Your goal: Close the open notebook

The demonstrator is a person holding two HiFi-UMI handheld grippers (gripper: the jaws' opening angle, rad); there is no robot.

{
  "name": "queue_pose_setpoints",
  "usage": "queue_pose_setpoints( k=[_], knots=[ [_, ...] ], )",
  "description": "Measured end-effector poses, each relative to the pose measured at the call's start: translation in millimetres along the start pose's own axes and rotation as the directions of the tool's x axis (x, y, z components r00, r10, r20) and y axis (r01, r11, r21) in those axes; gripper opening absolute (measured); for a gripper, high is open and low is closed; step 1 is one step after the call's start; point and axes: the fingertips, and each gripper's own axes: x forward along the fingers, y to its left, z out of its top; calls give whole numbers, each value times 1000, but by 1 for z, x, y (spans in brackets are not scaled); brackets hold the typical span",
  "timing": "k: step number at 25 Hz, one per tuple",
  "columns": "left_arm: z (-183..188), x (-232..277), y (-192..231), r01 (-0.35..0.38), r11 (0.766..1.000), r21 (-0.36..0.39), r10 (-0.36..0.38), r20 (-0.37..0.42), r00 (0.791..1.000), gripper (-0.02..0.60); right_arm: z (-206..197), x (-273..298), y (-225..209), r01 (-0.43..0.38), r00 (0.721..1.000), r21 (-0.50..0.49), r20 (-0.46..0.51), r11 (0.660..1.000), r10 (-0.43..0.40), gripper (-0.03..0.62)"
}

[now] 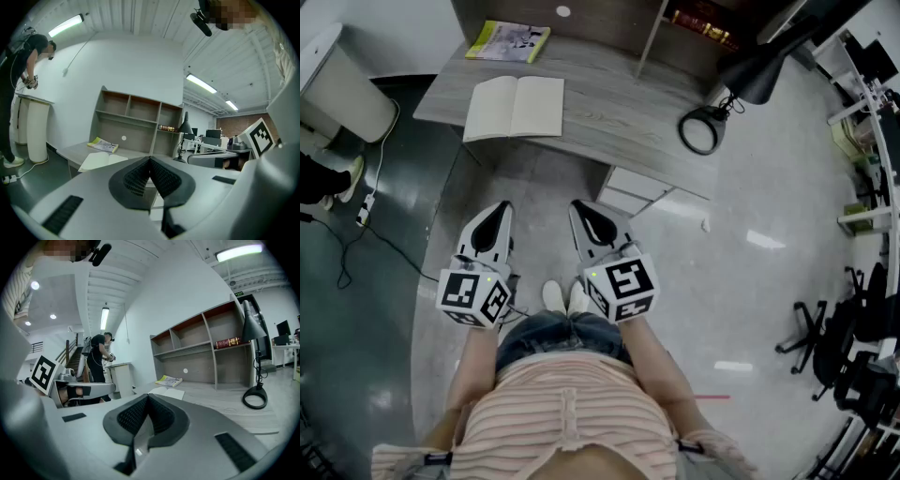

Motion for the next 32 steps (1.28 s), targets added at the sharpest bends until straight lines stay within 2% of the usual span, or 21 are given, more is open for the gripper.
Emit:
queue_pose_setpoints(
  k=[8, 21, 32],
  knots=[
    [-5, -4, -6, 0, 1000, 5, 0, -8, 1000, 11, -8, -7, -1, 4, 1000, 18, -6, 1000, -4, 17],
    [-19, -6, -10, -36, 999, -17, 35, -17, 999, 11, -12, -13, -3, -44, 999, 23, 3, 999, 44, 18],
    [-16, -1, -26, -57, 998, -6, 57, -5, 998, 11, -5, -23, -11, -75, 997, 22, 26, 997, 74, 18]
  ],
)
